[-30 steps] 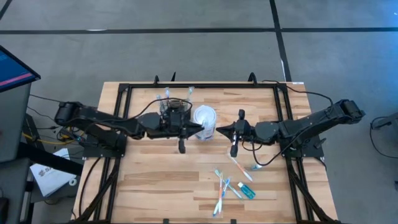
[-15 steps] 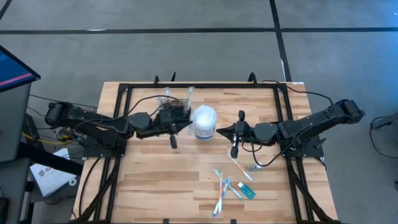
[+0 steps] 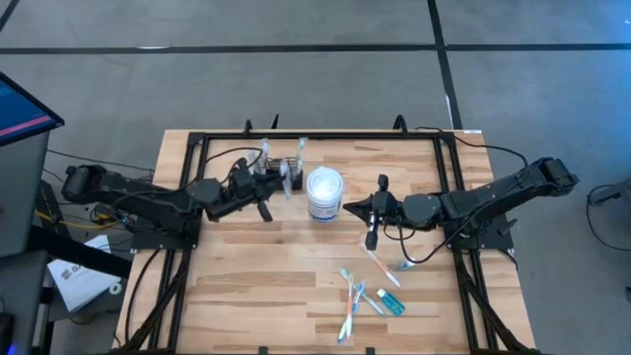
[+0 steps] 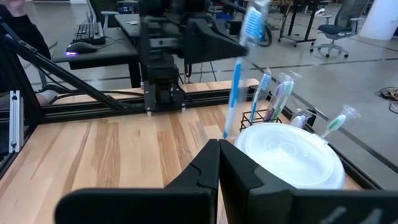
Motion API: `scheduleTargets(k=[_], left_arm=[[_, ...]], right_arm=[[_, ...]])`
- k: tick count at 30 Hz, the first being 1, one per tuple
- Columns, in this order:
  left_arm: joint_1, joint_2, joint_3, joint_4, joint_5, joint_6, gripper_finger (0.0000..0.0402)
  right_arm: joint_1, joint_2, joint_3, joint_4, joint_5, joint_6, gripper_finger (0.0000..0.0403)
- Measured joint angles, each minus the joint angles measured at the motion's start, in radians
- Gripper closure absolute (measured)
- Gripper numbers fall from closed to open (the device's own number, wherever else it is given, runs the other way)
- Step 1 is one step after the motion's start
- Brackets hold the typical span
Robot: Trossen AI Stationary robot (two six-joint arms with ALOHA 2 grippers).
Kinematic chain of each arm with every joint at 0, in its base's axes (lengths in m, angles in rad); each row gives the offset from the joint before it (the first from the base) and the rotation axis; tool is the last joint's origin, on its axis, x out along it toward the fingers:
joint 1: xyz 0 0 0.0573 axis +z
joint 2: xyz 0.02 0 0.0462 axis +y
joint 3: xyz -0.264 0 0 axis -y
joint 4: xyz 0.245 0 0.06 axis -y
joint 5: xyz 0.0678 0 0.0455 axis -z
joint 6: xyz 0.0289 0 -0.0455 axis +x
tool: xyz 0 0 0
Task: Pick & Place toothbrushing station
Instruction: Put the top blue toothbrush into the mesh organizer
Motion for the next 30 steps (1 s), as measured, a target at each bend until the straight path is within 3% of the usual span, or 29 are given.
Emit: scheduleTargets(k=[17, 30], left_arm=[[0.16, 0.2, -0.01, 0.217, -0.005, 0.058, 0.0396], [0.231, 0.263, -0.01, 0.289, 0.003, 0.079, 0.0396]], right_arm=[[0.0, 0.0, 0.0, -0.004, 0.0, -0.007, 0.0403], [0.0, 0.0, 0.0, -0.004, 0.001, -0.032, 0.0403]])
